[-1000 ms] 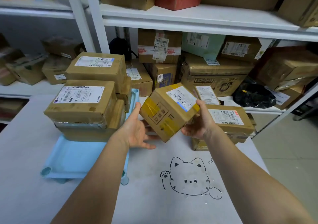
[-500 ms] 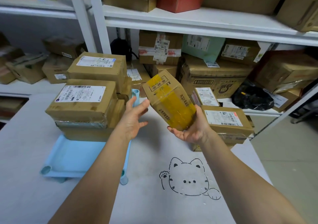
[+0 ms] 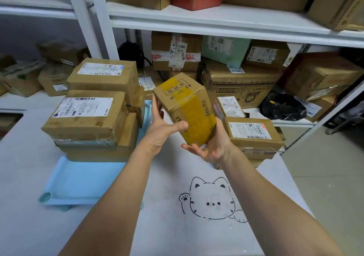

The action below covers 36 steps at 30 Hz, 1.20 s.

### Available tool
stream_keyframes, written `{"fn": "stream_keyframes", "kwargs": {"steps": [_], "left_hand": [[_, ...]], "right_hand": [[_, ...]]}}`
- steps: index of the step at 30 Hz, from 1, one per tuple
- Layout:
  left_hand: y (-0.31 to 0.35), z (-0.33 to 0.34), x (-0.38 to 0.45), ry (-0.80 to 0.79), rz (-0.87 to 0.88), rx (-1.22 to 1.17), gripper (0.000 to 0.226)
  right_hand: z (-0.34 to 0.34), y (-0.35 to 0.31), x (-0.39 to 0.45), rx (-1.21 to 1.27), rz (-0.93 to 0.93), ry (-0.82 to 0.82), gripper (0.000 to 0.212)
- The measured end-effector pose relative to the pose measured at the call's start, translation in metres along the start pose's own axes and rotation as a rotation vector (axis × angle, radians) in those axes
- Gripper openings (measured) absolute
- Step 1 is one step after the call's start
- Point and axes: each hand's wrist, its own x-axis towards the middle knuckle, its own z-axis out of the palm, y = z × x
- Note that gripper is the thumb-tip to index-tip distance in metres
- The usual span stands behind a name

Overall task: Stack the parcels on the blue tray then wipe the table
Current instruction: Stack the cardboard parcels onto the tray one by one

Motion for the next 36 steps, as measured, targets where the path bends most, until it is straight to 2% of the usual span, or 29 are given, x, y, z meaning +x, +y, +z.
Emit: {"fn": "stream_keyframes", "kwargs": {"steps": [3,7,10,13,16,18,22,24,26,29,31,33,34,36], "left_hand": [[-0.002,-0.006,0.007,0.075,0.039,0.0,0.134],[-0.003,-0.014,0.014,0.171,-0.008,-0.073,0.12],[-0.004,-0.013,0.016,0.292,-0.123,-0.146,0.106],[-0.006,-0.016,0.015,0.324,-0.292,-0.284,0.099],[-0.003,-0.018,0.009,0.277,-0.399,-0.489,0.075],[-0.004,-0.017,0.005,0.271,-0.465,-0.632,0.061],[-0.009,-0.01,-0.002,0.179,-0.596,-0.842,0.079],[-0.011,-0.008,-0.007,0.146,-0.594,-0.874,0.077],[-0.01,-0.007,-0.01,0.115,-0.557,-0.88,0.074],[-0.01,-0.004,-0.016,0.188,-0.463,-0.789,0.062],[-0.015,-0.003,-0.019,0.312,-0.35,-0.733,0.049],[-0.017,-0.001,-0.021,0.404,-0.248,-0.763,0.04],[-0.018,-0.001,-0.022,0.423,-0.203,-0.795,0.038],[-0.021,0.0,-0.024,0.364,-0.118,-0.84,0.038]], "right_hand": [[0.005,0.003,-0.001,-0.069,0.009,-0.022,0.08],[0.0,0.003,-0.005,-0.272,0.123,-0.092,0.102],[-0.009,0.003,-0.004,-0.367,0.101,-0.146,0.118],[-0.026,0.002,0.002,-0.256,0.04,-0.116,0.122],[-0.042,-0.001,0.01,-0.18,-0.064,-0.048,0.111],[-0.044,0.0,0.012,-0.189,-0.149,-0.064,0.096],[-0.028,-0.001,0.005,-0.187,-0.291,-0.133,0.051],[-0.024,-0.003,0.004,-0.218,-0.344,-0.137,0.038],[-0.023,-0.004,0.004,-0.24,-0.374,-0.142,0.037],[-0.026,-0.004,0.002,-0.271,-0.365,-0.124,0.035],[-0.031,-0.002,0.001,-0.303,-0.274,-0.129,0.052],[-0.037,-0.001,0.0,-0.352,-0.12,-0.204,0.076],[-0.039,0.001,-0.001,-0.352,-0.05,-0.258,0.084],[-0.041,0.003,-0.005,-0.312,0.002,-0.335,0.09]]}}
